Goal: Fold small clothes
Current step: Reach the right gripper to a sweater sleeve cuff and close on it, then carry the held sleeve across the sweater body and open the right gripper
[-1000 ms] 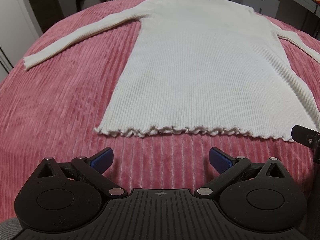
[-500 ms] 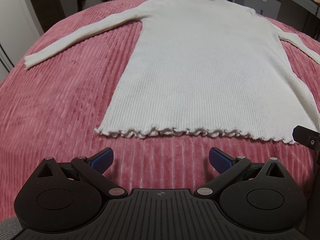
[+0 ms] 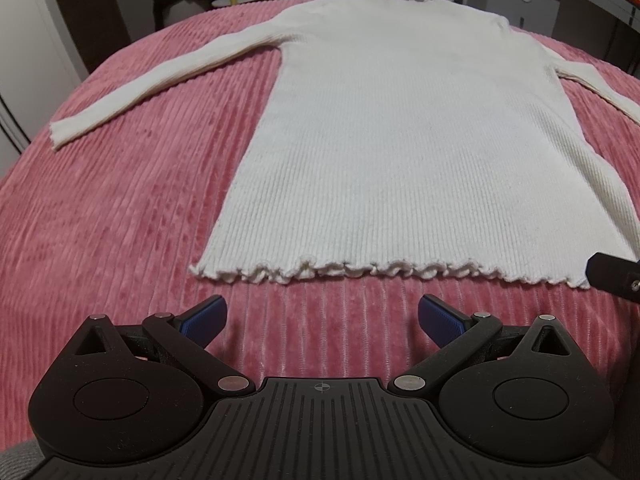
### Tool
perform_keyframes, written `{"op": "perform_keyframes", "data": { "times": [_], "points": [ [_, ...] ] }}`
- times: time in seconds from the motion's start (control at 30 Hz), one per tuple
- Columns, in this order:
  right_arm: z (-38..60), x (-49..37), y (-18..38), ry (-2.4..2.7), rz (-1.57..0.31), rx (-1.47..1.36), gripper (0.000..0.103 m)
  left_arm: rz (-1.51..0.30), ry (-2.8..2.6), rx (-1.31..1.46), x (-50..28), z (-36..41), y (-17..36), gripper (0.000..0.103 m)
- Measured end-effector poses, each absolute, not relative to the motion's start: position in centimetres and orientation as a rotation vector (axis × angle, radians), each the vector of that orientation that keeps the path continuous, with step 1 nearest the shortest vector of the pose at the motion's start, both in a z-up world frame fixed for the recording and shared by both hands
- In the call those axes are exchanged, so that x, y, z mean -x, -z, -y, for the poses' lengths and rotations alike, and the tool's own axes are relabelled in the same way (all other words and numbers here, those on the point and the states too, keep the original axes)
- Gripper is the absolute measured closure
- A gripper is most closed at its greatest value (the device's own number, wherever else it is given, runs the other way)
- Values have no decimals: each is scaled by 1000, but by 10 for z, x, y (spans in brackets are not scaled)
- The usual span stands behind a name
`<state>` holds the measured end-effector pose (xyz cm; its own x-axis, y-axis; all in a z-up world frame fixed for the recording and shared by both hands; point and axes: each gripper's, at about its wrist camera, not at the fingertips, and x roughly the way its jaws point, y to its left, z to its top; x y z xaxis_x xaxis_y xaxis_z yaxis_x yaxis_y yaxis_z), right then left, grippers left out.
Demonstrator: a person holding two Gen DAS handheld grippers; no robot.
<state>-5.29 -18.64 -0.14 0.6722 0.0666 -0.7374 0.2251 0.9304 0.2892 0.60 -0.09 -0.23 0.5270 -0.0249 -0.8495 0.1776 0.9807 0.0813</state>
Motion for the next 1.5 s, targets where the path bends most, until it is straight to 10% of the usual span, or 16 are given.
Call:
{"op": "perform_keyframes", "data": {
  "times": [0.43, 0.7, 1.27, 1.5],
  "points": [
    [308, 68, -29, 210, -555, -660, 5, -953, 156, -77, -32, 20, -32, 0],
    [489, 71, -1, 611, -388, -817, 71, -930, 150, -36, -106, 80, -24, 0],
    [667, 26, 95, 689, -188, -1175, 72, -954, 200, 66, -210, 175, 20, 0],
    [652, 26, 65, 694, -219, -1031, 95, -935, 238, 26, -201, 177, 14, 0]
  ]
}}
